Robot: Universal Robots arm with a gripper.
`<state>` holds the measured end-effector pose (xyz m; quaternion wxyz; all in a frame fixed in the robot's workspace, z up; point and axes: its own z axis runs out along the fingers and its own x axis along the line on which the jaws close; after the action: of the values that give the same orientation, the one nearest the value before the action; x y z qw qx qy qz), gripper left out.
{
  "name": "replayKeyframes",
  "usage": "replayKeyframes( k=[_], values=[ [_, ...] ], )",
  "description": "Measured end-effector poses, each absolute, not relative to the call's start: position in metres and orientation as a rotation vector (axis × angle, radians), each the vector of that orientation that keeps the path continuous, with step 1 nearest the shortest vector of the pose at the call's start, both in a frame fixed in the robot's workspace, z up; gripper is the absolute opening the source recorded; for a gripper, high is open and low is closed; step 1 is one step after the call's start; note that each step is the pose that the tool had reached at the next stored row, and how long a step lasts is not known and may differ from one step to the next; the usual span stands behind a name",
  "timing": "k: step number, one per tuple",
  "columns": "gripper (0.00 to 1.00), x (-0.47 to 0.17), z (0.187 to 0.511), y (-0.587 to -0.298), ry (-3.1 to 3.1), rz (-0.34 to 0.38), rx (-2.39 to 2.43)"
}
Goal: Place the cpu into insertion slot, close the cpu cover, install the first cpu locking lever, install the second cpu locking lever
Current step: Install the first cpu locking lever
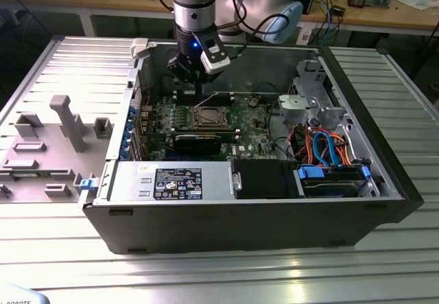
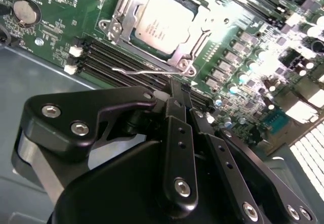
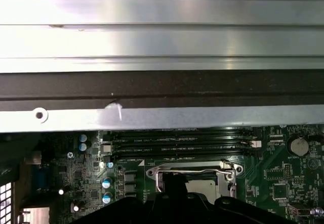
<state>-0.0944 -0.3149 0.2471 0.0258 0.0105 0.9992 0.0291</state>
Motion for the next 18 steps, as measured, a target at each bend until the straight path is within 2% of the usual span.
replayKeyframes(
  k=[18],
  values=[
    [0.11, -0.073, 0.234, -0.307, 3.094, 0.087, 0.042]
  ],
)
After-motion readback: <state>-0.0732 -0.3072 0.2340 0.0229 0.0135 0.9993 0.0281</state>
